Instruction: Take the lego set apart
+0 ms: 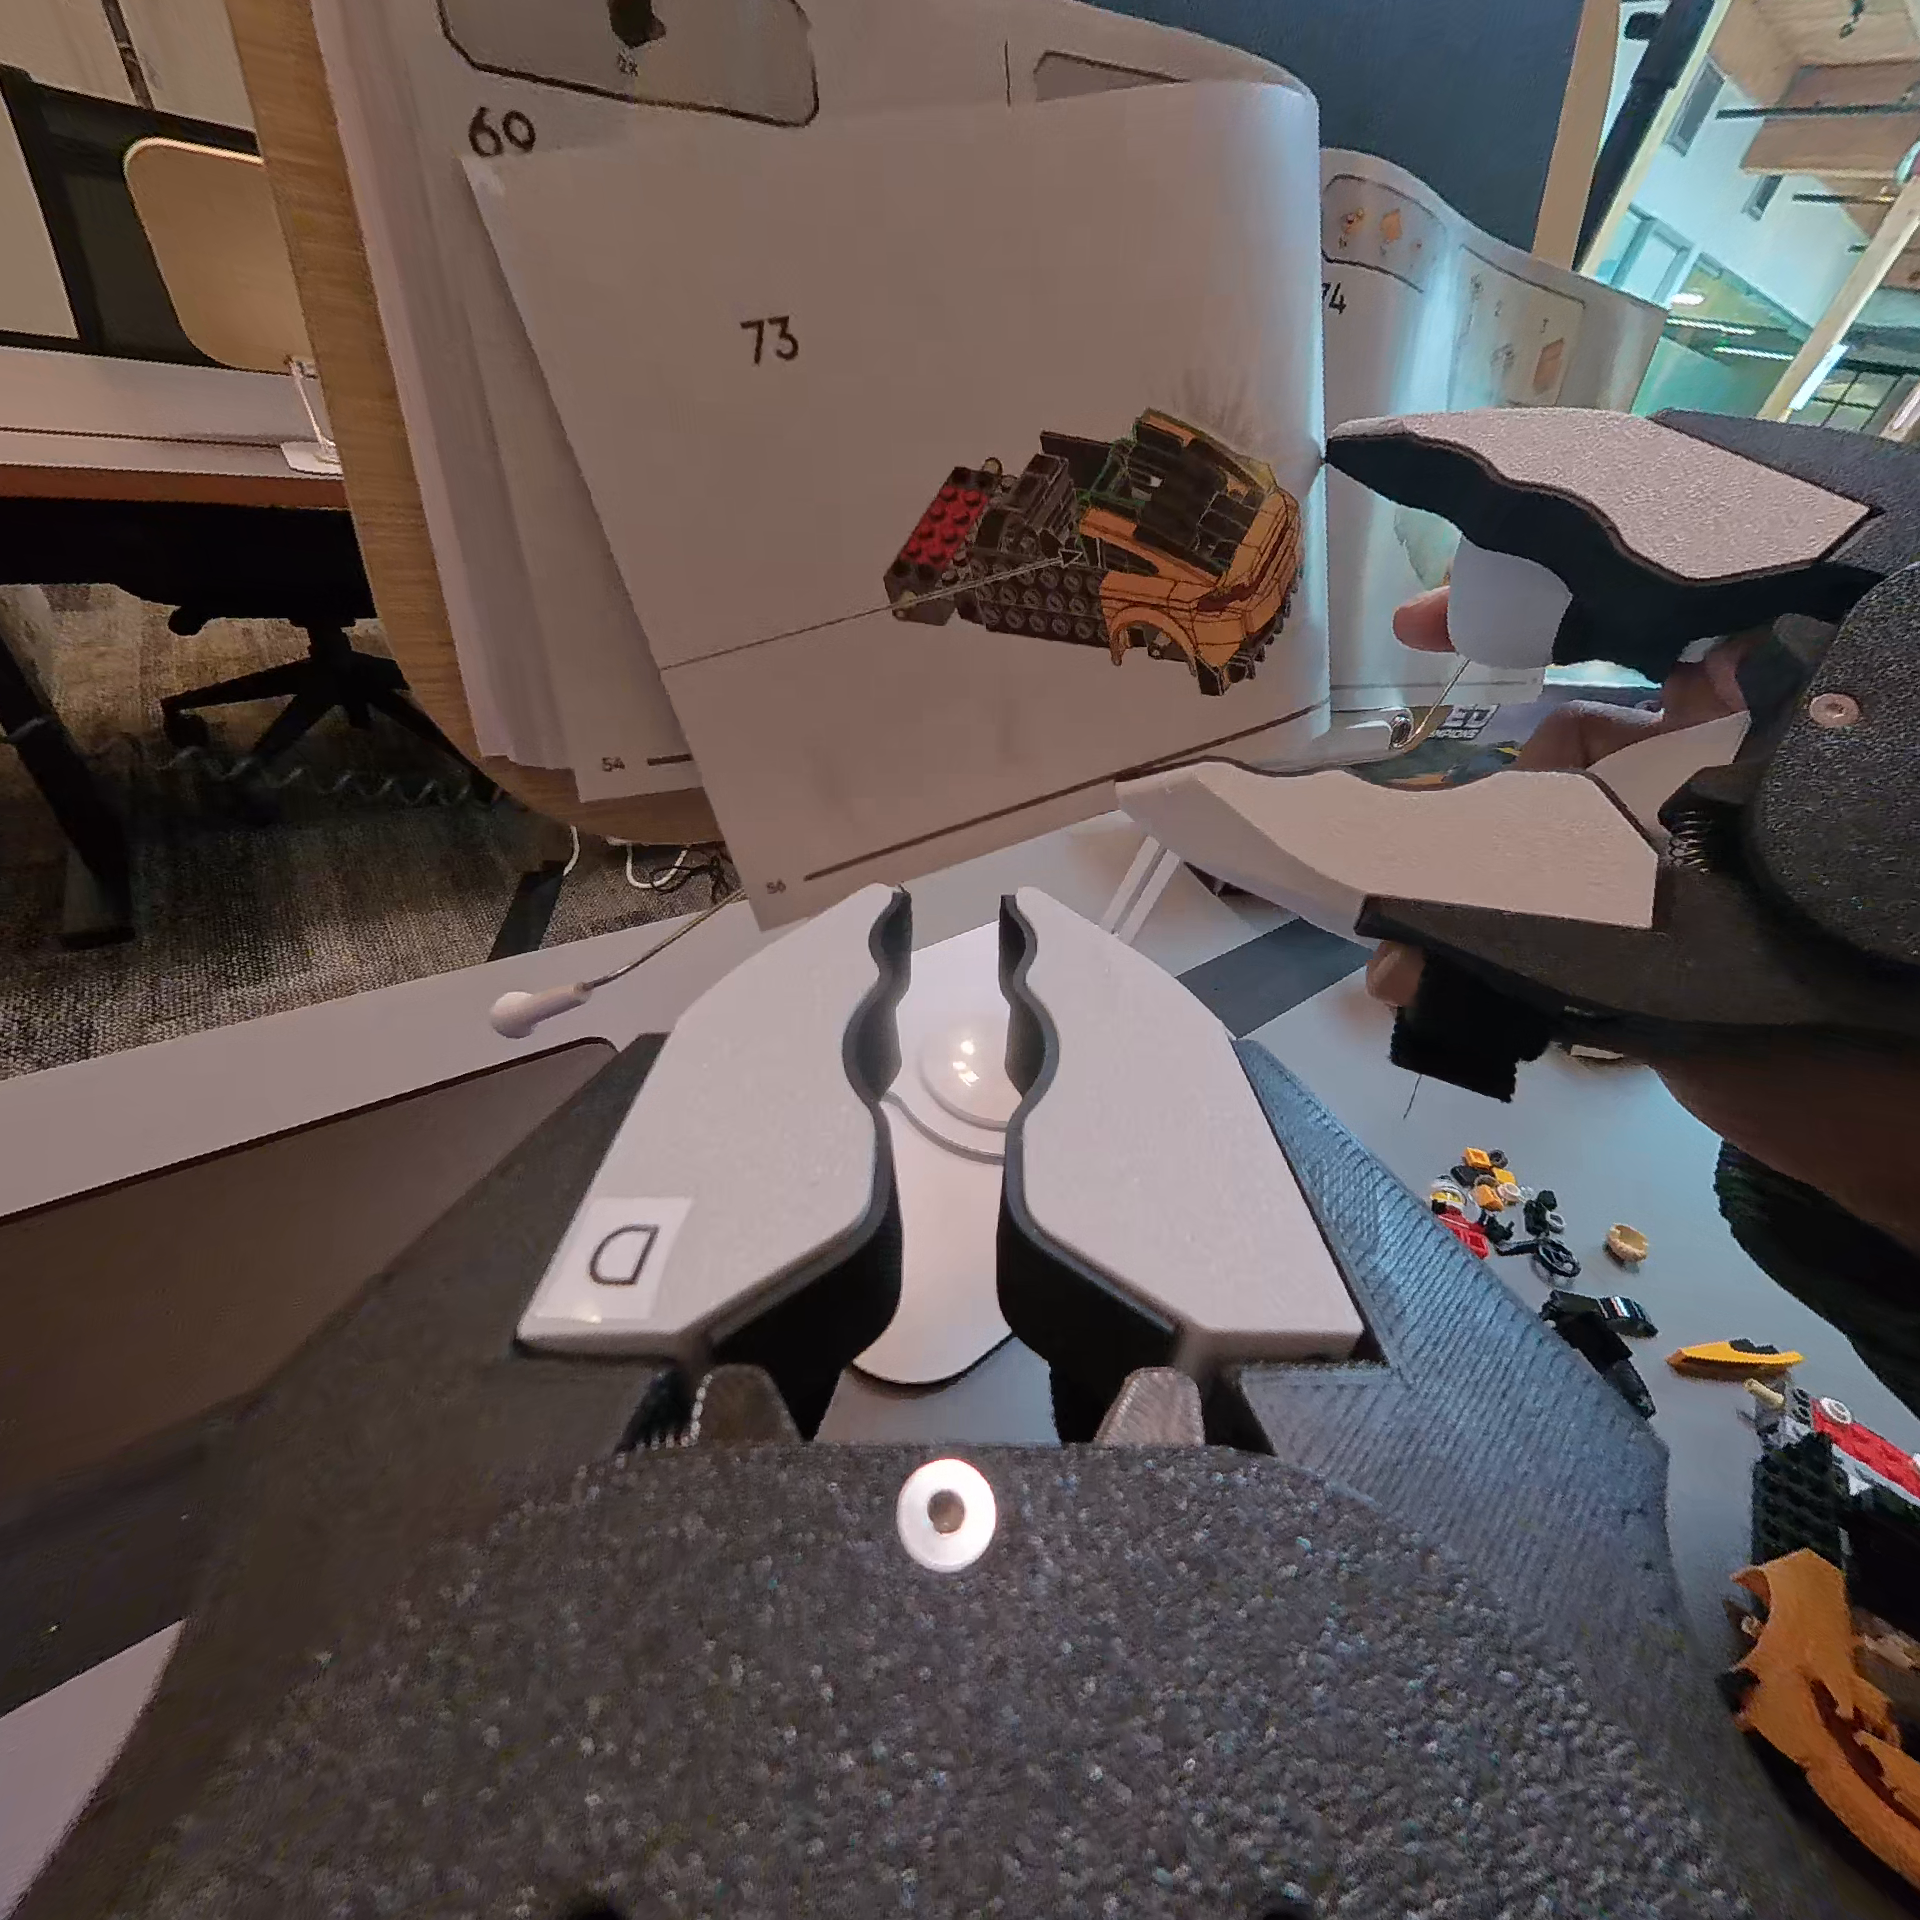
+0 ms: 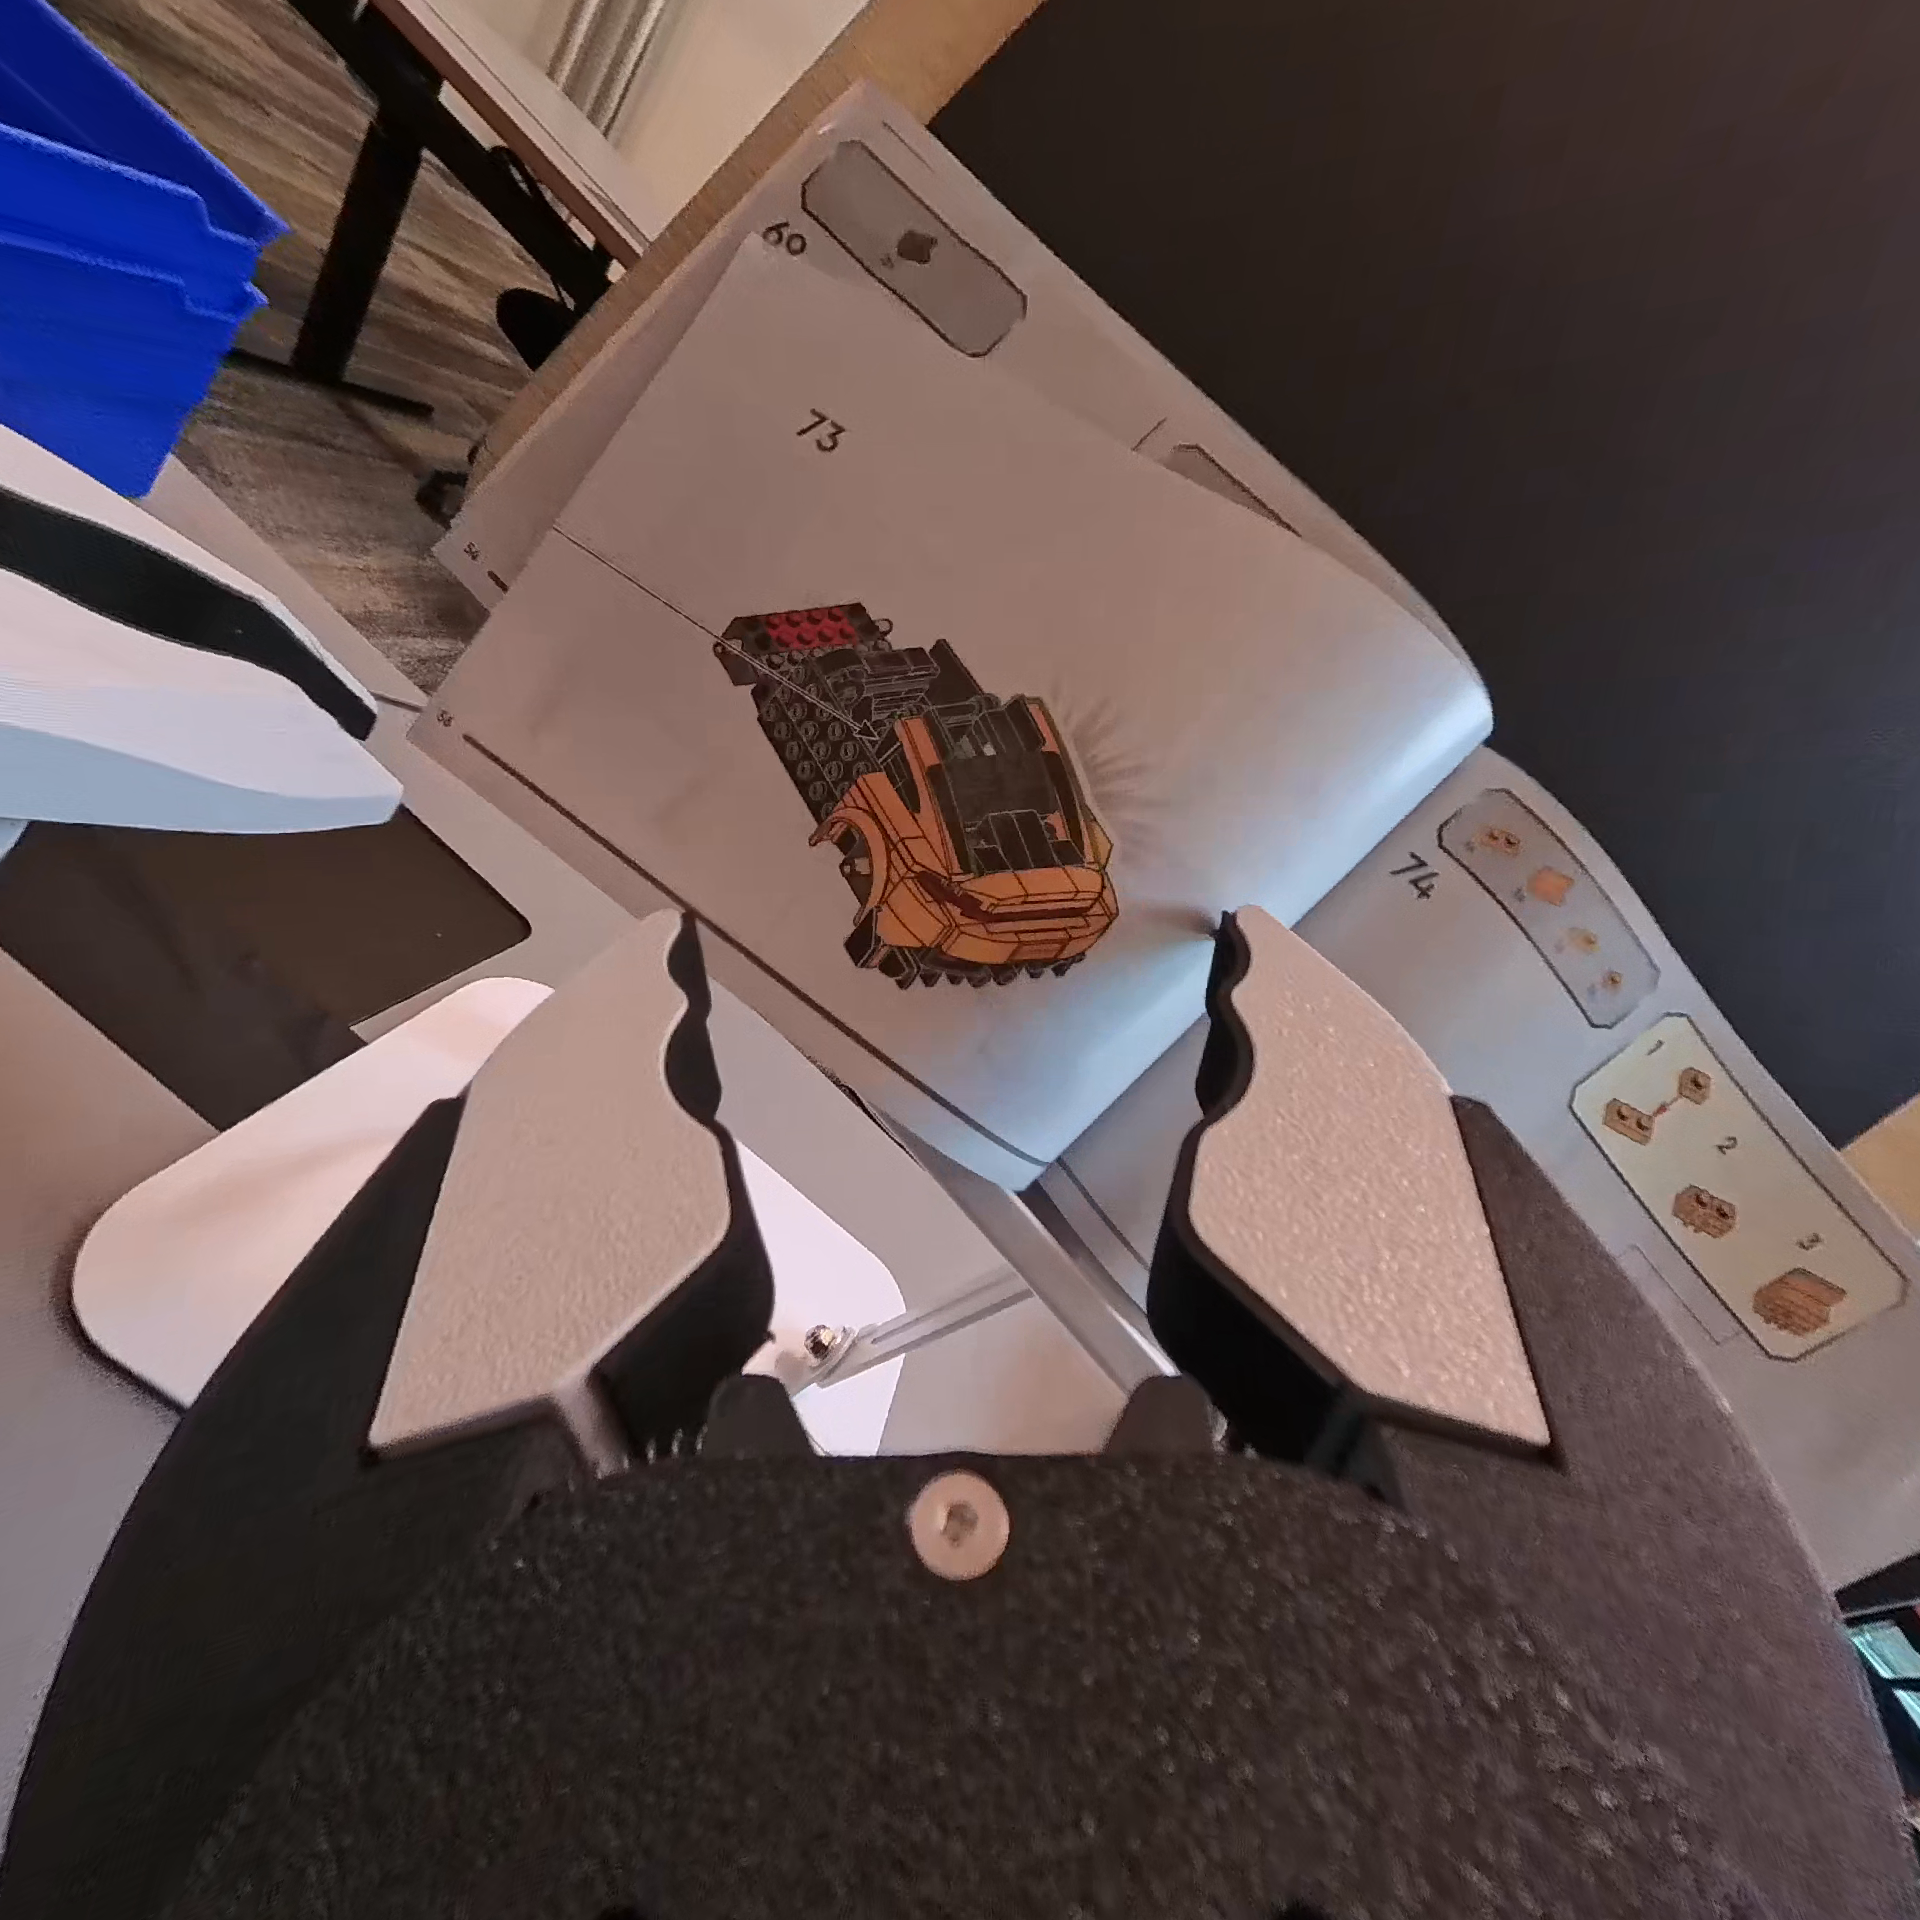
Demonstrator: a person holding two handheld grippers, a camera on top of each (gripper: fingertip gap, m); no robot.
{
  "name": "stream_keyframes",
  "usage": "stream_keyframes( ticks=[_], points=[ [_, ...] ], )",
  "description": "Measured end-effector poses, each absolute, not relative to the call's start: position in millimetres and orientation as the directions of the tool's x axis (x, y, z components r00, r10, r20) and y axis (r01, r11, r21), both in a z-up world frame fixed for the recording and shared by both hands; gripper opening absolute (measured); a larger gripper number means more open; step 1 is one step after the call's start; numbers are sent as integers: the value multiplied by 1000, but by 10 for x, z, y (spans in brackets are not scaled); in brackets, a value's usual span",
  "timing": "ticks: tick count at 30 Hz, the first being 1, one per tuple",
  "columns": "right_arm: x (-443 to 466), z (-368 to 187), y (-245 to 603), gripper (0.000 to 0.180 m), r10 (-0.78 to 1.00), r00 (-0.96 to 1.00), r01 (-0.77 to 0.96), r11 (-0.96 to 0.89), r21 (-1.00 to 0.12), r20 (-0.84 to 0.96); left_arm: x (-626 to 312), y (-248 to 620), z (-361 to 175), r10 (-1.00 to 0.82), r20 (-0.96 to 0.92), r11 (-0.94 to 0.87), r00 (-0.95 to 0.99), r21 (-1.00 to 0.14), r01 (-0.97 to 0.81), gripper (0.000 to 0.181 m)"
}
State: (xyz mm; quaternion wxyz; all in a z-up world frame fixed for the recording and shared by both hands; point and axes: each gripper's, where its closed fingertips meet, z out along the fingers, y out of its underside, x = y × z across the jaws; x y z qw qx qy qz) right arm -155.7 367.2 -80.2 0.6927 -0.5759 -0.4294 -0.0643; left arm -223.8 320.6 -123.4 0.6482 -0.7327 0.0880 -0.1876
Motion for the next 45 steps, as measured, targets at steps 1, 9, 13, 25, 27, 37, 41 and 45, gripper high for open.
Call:
stream_keyframes(
  ticks=[1, 9, 13, 25, 27, 37, 41, 45],
  points=[
    [-1547, -804, 3682, 91, 402, 626, 585, 326, -743, 669, -2235, 3206, -1236, -373, 160, -144, 914, -983, 113, 16],
    [-1437, -736, 3819, 83, 335, 650, 605, 314, -731, 682, -2210, 3204, -1255, -378, 156, -150, 913, -983, 107, 16],
    [-1281, -700, 3904, 55, 329, 665, 597, 306, -742, 670, -2214, 3204, -1250, -378, 156, -148, 912, -983, 107, 16],
    [-514, -616, 3986, 22, 419, 858, 231, 199, -952, 296, -2162, 3198, -1254, -391, 160, -154, 906, -982, 107, 16],
    [-372, -629, 4021, 21, 428, 876, 169, 158, -973, 222, -2126, 3195, -1260, -396, 152, -154, 906, -983, 97, 16],
    [20, -724, 3973, 26, 432, 899, 30, 83, -996, 63, -1593, 3183, -1233, -485, 81, -152, 871, -988, 7, 16],
    [-2, -852, 3933, 36, 490, 870, -56, -17, -998, -57, -1283, 3249, -1132, -522, 12, -121, 853, -991, -60, 15],
    [-177, -966, 3973, 45, 492, 862, -63, -127, -990, -118, -984, 3381, -896, -537, -64, -57, 841, -992, -112, 12]
  ],
)
